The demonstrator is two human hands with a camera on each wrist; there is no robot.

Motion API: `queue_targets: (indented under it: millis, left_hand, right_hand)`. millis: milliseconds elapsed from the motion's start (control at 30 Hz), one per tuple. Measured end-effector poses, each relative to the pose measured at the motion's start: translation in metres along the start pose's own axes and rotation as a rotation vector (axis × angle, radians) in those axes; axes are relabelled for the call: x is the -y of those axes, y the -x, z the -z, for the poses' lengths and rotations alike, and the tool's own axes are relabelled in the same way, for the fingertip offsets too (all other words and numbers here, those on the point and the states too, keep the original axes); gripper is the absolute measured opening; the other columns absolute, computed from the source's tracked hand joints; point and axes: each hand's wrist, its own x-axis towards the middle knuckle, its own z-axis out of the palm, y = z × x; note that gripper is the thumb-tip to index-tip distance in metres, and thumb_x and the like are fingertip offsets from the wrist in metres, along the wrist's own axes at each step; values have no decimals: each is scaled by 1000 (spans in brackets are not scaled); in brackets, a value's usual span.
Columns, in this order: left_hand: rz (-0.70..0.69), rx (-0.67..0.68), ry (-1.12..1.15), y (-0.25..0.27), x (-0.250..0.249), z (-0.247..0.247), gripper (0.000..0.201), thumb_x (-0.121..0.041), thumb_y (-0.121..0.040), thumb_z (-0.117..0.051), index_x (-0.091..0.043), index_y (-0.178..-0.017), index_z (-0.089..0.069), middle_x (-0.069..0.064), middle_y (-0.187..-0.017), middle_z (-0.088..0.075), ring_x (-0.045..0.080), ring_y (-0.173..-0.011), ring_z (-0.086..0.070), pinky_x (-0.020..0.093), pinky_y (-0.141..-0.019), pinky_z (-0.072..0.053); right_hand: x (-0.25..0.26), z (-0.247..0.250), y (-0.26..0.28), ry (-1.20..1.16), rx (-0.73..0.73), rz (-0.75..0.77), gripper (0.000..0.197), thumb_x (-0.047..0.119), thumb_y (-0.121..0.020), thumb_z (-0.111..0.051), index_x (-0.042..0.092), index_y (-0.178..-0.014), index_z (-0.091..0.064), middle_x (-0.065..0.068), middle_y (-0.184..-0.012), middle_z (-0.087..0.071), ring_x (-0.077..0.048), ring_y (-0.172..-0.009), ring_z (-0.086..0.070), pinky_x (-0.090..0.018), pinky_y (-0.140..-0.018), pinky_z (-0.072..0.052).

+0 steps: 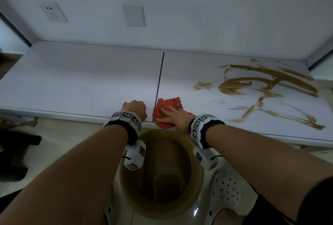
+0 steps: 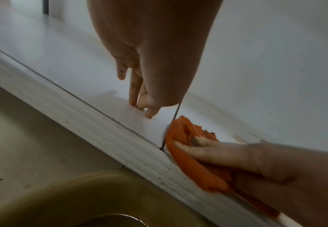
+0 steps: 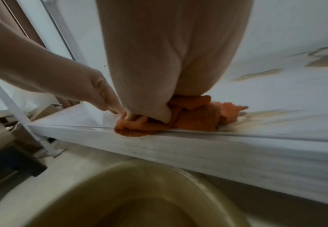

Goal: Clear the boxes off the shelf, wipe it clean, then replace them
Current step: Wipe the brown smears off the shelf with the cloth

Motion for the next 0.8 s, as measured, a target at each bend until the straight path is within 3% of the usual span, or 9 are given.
queue_targets:
  millis: [67, 200, 300, 400, 467, 800]
  left_hand:
    - [6, 14, -16, 2, -2, -3, 34, -12, -91, -43, -14, -121, -60, 5, -121, -63, 21, -110, -58, 33, -100, -39]
    - [1, 47, -47, 6, -7, -10, 33, -9, -90, -39, -11, -117, -58, 6, -119, -61, 22, -111, -57, 35, -101, -38]
    - [1, 58, -50, 6, -8, -9, 33, -9, -90, -38, -10, -117, -57, 6, -119, -59, 22, -111, -56, 37, -102, -37]
    - [20, 57, -31, 2, -9, -4, 16, -10, -89, -42, -12, -84, -56, 4, -103, -64, 19, -90, -55, 35, -98, -37]
    - [38, 36, -21, 0, -11, -1, 21, -11, -88, -43, -15, -68, -46, 2, -90, -60, 18, -82, -50, 33, -96, -38]
    - [76, 32, 69, 8, -18, 9, 27, -15, -86, -45, -14, -60, -40, -1, -65, -46, 18, -77, -50, 34, -94, -41]
  right_hand:
    - [-15, -6, 18, -56, 13, -15, 63, 24, -98, -43, 41, -148, -9, 0, -159, 9, -26, -146, 8, -49, -117, 2]
    - [-51, -19, 49, -154, -61, -203, 70, 7, -95, -42, 38, -149, -10, -2, -159, 10, -28, -146, 5, -47, -118, -2]
    - [-68, -17, 52, -261, -52, -354, 71, 14, -95, -44, 35, -150, -4, -6, -158, 12, -32, -146, 6, -51, -118, -5]
    - [-67, -9, 41, -310, -15, -408, 75, 13, -94, -46, 36, -149, -1, -5, -158, 15, -35, -145, 7, -53, -117, -6]
    - [-63, -6, 33, -307, -7, -400, 79, 10, -93, -47, 37, -149, 0, -4, -157, 17, -35, -145, 8, -53, -117, -5]
    - [-30, 4, -5, -121, -48, -205, 76, 8, -92, -43, 40, -149, -4, -2, -158, 11, -31, -146, 9, -53, -117, -2]
